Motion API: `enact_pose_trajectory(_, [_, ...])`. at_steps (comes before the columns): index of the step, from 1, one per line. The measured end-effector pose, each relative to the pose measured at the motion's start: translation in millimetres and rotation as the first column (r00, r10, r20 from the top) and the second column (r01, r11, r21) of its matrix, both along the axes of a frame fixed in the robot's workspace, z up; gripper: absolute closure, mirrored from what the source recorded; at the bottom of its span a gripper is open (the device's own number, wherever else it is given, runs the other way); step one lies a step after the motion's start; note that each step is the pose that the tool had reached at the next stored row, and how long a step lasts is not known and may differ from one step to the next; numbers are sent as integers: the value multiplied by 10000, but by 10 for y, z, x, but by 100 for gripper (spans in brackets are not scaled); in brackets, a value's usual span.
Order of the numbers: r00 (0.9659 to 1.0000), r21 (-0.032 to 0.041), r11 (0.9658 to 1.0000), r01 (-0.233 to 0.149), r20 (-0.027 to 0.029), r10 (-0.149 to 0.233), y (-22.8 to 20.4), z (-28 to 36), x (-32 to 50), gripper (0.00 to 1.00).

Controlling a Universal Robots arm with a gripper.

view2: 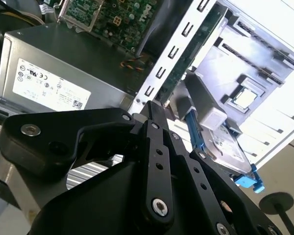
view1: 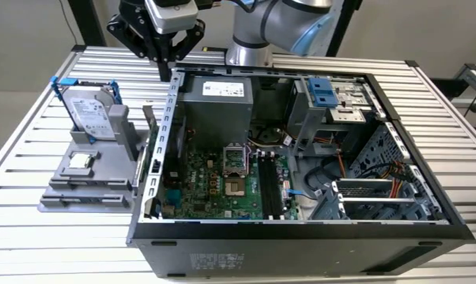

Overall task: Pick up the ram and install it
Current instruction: 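Reach for the ram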

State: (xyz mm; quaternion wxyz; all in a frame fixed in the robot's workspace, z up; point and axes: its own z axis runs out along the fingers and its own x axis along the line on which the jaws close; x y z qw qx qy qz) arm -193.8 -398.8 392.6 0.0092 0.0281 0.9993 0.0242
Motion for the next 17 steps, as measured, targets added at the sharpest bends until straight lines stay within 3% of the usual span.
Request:
enact_pose_trajectory(6, [9995,10,9995,-322,0,322,0,0,-103,100])
enact_pose_trajectory(17, [9993,11,9993,-369,0,369,4,0,-315,100])
